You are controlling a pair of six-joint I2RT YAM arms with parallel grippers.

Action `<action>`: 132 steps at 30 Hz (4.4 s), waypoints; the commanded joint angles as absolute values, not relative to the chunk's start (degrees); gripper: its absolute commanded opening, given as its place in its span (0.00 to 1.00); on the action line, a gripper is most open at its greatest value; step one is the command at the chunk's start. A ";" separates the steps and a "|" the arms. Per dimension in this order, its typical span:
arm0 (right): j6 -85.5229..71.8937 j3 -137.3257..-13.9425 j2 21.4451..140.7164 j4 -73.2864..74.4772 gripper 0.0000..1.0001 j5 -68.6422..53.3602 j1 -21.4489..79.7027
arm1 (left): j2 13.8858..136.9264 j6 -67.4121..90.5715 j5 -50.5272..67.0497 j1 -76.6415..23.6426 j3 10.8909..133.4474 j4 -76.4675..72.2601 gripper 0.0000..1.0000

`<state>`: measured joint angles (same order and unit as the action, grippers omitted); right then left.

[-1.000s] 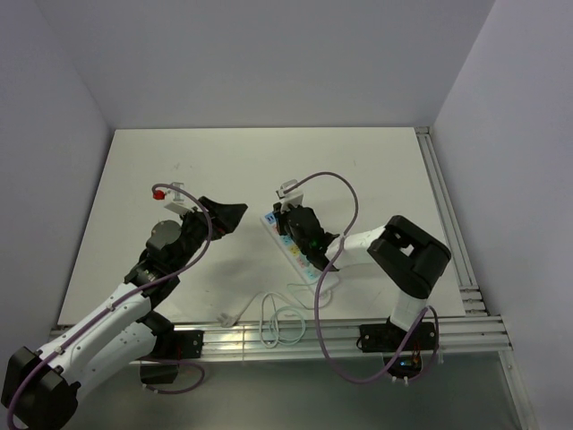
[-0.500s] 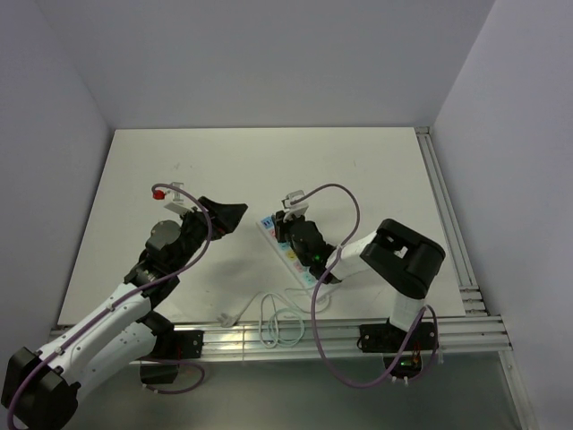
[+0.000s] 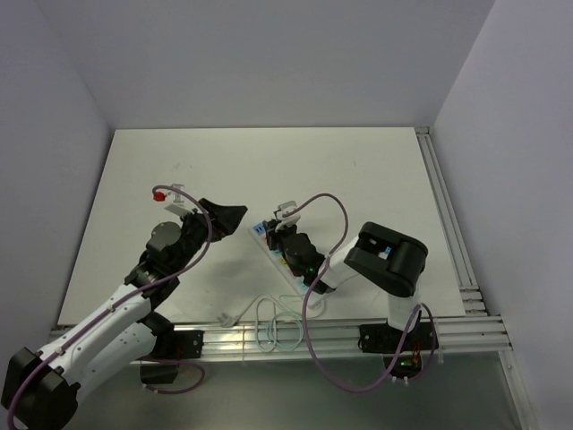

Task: Insert the plug

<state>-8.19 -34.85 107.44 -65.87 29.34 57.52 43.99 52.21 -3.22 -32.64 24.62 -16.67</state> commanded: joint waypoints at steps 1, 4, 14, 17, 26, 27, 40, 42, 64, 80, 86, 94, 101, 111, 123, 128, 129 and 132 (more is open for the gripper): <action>-9.84 -30.32 111.62 -48.43 0.00 28.04 58.80 | 44.73 52.12 -2.55 -32.26 24.34 -18.99 0.87; -11.25 -29.71 111.97 -47.03 0.00 27.25 58.88 | 46.31 52.29 -2.29 -31.30 25.57 -16.97 0.86; -12.65 -31.46 111.27 -41.57 0.00 30.94 61.44 | 58.53 55.11 7.72 -27.86 28.13 -13.70 0.12; -13.53 -31.46 110.39 -41.49 0.00 30.06 61.44 | 61.43 55.81 10.72 -27.95 26.81 -16.61 0.01; -14.68 -31.46 110.30 -41.14 0.00 28.83 61.52 | 62.48 59.06 12.22 -28.92 21.01 -20.13 0.01; -14.59 -31.38 110.39 -41.13 0.00 29.26 61.52 | 64.14 59.76 12.56 -28.83 21.01 -20.21 0.01; -14.41 -31.99 109.69 -39.64 0.00 29.62 61.96 | 75.76 60.73 15.99 -30.67 22.51 -27.33 0.00; -14.24 -32.25 109.69 -39.55 0.00 29.44 61.96 | 75.94 60.73 16.08 -30.76 22.33 -28.38 0.01; -17.05 -32.08 108.46 -37.09 0.00 27.34 62.40 | 91.84 63.19 12.04 -31.20 25.76 -23.81 0.00; -17.49 -33.32 109.69 -37.44 0.00 23.29 60.38 | 90.08 61.35 10.11 -26.19 24.00 -23.38 0.00; -20.12 -30.24 106.70 -35.43 0.00 23.99 60.47 | 92.20 61.96 10.72 -26.02 23.03 -25.84 0.00; -20.92 -32.69 104.15 -29.18 0.00 23.21 60.64 | 91.94 61.26 11.24 -26.02 23.20 -26.63 0.00; -21.36 -37.17 104.24 -25.31 0.00 22.41 60.21 | 80.64 56.44 6.79 -26.10 20.66 -26.20 0.00; -18.55 -49.64 111.17 -22.94 0.00 19.69 56.78 | 52.13 49.22 -1.51 -26.28 20.92 -10.64 0.58; -16.44 -57.40 117.42 -21.62 0.00 13.80 52.65 | 54.22 54.84 11.59 -26.28 12.92 -26.27 0.00; -17.31 -55.81 115.85 -22.06 0.00 12.92 52.38 | 61.60 56.52 14.59 -27.07 11.25 -36.81 0.00; -17.49 -55.81 115.67 -21.80 0.00 12.83 52.38 | 62.48 56.34 14.07 -27.33 10.73 -40.31 0.01; -18.72 -56.34 115.05 -20.92 0.00 11.17 52.03 | 66.08 54.06 10.38 -29.52 9.93 -45.25 0.00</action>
<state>-18.48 -59.09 113.32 -34.76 13.89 52.49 63.94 55.29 11.38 -27.73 10.70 -34.17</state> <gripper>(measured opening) 0.279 0.013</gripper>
